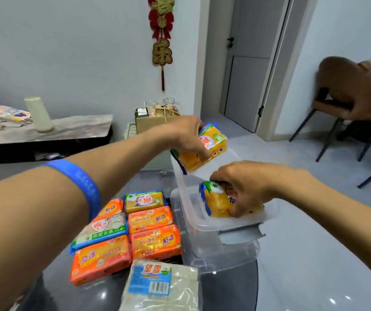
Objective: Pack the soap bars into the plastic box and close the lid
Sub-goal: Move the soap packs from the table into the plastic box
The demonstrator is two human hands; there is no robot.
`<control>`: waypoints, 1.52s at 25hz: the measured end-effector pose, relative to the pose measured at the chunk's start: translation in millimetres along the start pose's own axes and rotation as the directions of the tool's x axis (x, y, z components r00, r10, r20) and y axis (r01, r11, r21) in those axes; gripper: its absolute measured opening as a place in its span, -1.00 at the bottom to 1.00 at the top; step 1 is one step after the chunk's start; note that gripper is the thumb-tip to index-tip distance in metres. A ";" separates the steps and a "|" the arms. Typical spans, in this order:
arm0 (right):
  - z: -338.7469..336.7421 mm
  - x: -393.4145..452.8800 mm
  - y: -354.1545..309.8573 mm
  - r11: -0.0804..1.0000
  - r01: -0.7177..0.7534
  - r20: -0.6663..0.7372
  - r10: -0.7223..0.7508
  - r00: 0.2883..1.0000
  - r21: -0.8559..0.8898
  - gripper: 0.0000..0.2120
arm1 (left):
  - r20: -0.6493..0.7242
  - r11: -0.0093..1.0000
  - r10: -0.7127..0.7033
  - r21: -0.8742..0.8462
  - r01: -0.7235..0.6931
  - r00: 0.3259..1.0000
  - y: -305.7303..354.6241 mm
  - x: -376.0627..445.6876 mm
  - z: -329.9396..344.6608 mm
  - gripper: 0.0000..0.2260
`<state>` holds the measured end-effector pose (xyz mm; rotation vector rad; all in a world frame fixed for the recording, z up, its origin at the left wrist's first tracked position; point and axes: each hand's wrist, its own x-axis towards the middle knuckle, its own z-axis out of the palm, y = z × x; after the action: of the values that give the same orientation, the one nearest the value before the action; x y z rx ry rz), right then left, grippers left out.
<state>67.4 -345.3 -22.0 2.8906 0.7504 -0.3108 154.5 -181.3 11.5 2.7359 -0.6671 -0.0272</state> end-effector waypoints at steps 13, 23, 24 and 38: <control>53.2 65.5 -3.5 0.999 0.028 0.529 -0.033 0.848 0.018 -0.45 | 0.591 0.935 -0.116 0.335 -0.112 0.798 -16.9 70.0 138.2 -0.52; 78.1 70.3 9.8 0.997 -0.015 0.537 -0.029 0.843 0.077 -0.52 | 0.726 0.977 -0.164 0.212 0.009 0.667 -19.7 75.9 155.5 -0.45; 77.3 67.8 11.2 0.994 -0.020 0.518 -0.038 0.855 0.105 -0.55 | 0.707 0.978 -0.136 0.207 -0.019 0.695 -18.1 72.0 148.1 -0.46; -32.2 103.6 -87.1 0.991 0.000 -0.337 0.046 0.941 0.136 -0.61 | 0.036 0.962 -0.217 0.176 0.207 0.976 -192.7 -152.5 42.1 -0.66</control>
<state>118.3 -215.8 -22.1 3.1204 0.7692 0.1540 100.5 36.2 -97.8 2.9714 -0.4030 -0.0995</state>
